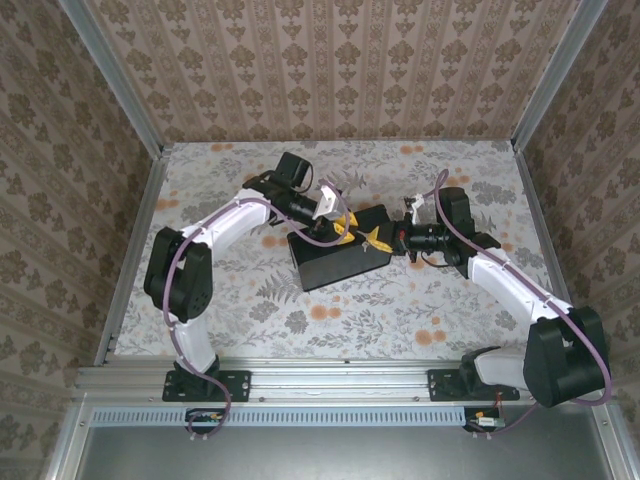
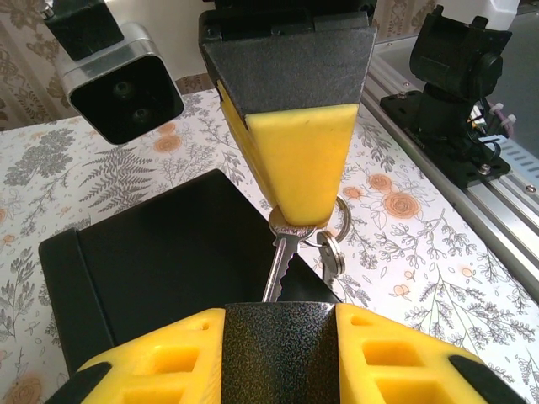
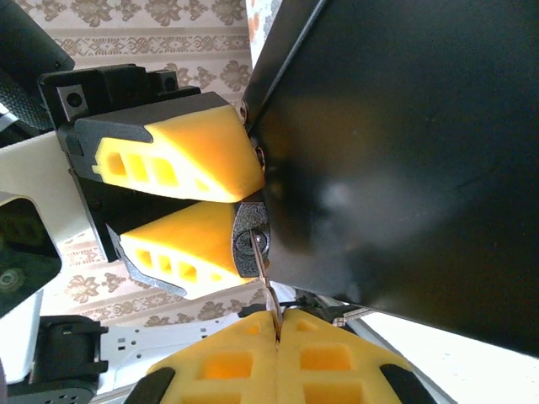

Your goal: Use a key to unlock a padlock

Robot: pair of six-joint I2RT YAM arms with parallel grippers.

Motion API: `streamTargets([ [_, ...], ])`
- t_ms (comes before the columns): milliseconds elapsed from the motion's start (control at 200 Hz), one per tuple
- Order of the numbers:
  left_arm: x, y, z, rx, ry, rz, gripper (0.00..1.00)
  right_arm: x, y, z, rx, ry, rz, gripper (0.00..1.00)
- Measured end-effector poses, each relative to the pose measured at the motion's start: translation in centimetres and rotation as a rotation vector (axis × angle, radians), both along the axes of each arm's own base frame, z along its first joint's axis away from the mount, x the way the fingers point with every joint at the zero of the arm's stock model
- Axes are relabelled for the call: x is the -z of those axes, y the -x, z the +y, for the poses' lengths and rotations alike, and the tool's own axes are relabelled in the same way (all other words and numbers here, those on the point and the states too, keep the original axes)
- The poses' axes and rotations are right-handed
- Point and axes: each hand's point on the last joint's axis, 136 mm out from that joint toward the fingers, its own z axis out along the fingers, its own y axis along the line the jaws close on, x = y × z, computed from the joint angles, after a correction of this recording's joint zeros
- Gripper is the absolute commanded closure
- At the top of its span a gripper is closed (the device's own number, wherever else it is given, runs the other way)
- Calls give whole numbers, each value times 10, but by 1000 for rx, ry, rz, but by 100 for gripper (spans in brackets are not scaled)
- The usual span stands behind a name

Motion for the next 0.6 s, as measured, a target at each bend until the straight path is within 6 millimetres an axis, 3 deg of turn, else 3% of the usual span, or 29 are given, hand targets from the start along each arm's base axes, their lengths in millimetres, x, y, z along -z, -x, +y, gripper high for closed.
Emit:
streamTargets([
  [600,-3,9,5,45,34,-49,74,0,12,8,-117,-78,50,100],
])
